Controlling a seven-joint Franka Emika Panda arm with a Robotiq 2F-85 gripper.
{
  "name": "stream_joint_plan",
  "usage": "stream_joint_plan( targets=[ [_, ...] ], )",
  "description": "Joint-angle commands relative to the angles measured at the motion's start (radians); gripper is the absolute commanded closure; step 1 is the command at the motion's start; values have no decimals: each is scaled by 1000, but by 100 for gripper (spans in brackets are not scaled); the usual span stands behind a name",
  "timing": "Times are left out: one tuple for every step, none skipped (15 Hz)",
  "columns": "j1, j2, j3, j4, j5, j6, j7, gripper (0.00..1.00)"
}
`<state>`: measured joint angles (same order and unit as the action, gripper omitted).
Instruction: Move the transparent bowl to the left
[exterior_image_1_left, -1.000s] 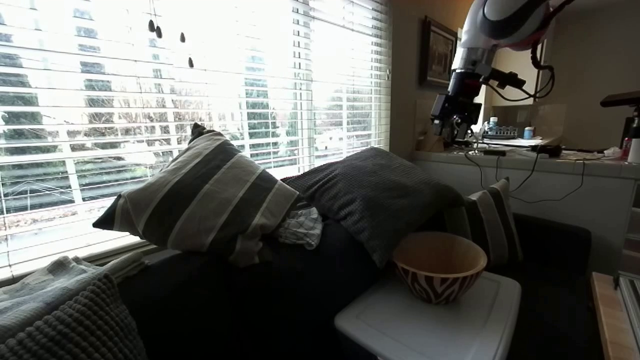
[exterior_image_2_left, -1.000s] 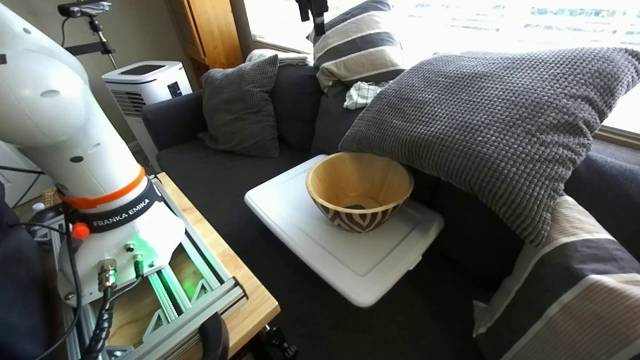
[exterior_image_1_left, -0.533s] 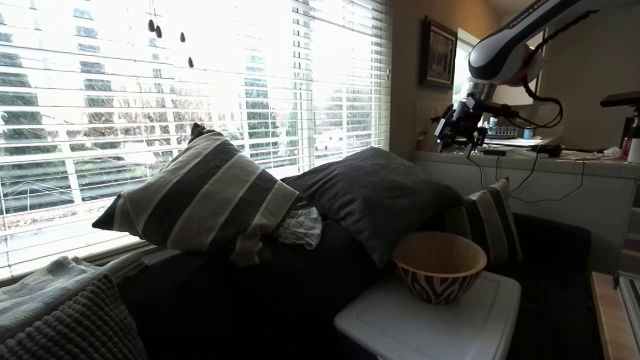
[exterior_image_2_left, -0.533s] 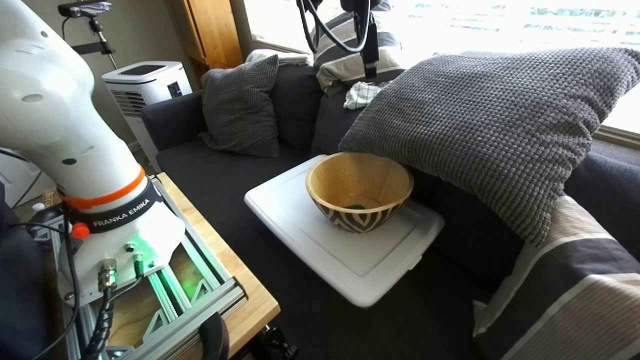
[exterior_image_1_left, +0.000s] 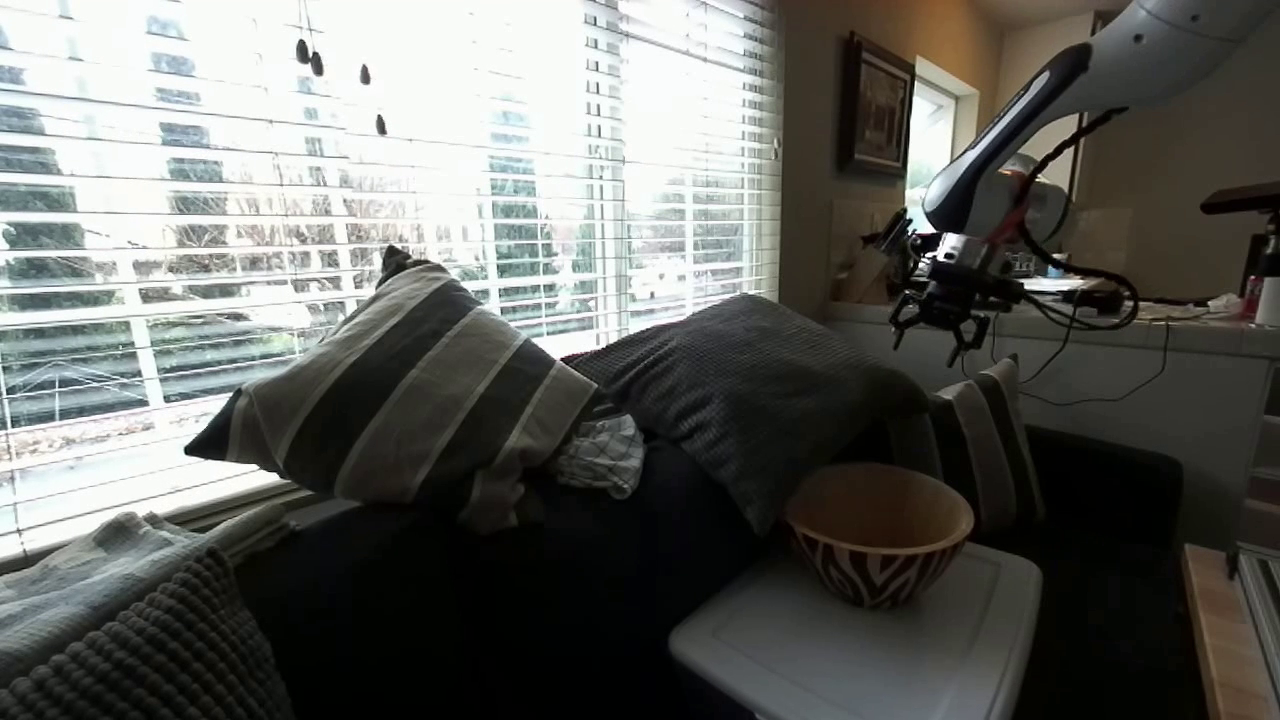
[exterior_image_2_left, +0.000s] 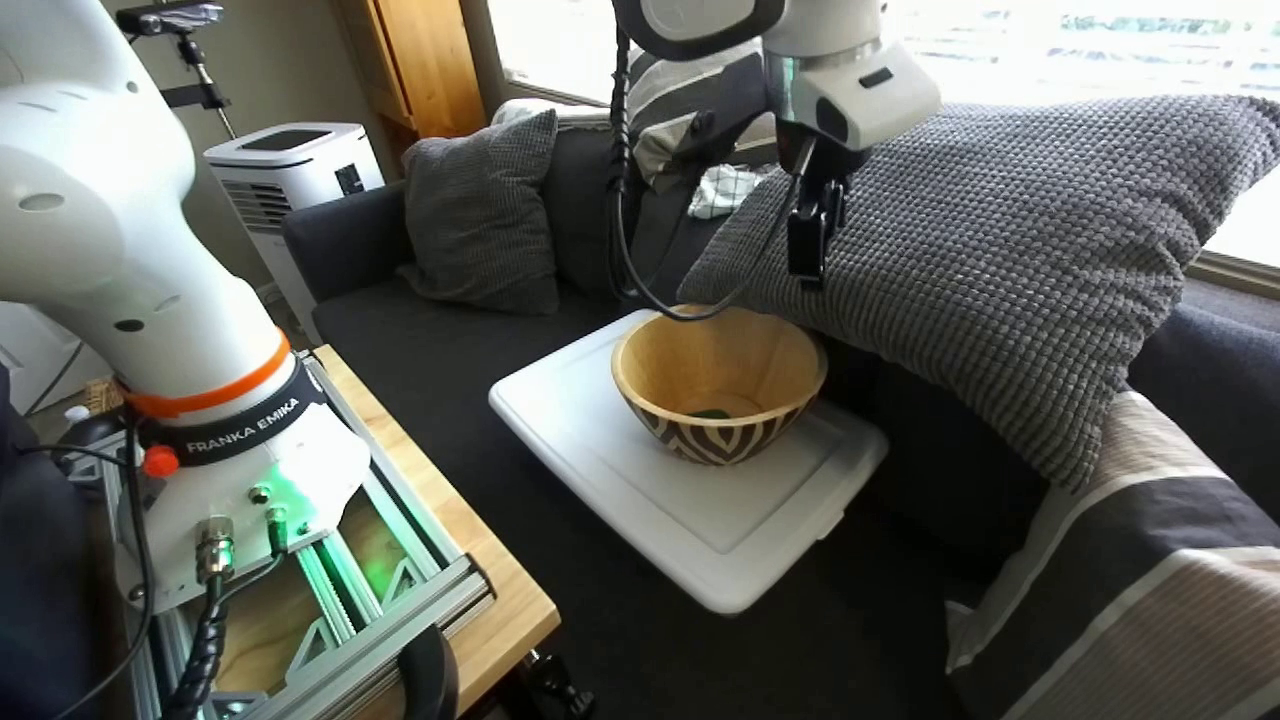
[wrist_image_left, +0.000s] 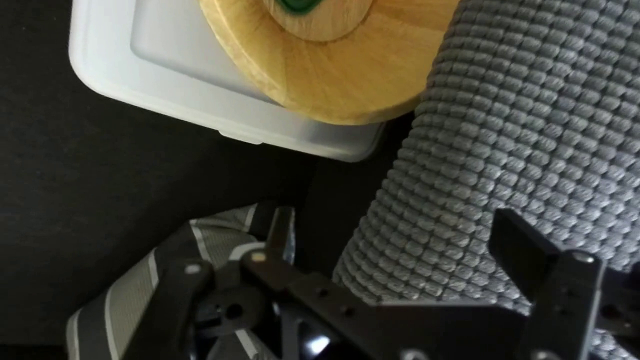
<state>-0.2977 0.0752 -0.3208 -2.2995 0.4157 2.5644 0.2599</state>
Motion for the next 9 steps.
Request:
stream_joint_plan(
  targets=[
    [-38,156,10,81,165,48,33,0],
    [-50,192,18,98,208,62,32,0],
    [-64,223,26,114,252,84,21,0],
    [-76,259,36,132,294,104,6,0],
    [-82,294,34,148,306,118,20,0],
    [-87,324,31,161,309,131,25,0],
    [-93,356,32,175,314,138,25,0],
    [-95,383,25,185,302,153,34,0],
    [-95,413,17,199,287,159,55,0]
  ],
)
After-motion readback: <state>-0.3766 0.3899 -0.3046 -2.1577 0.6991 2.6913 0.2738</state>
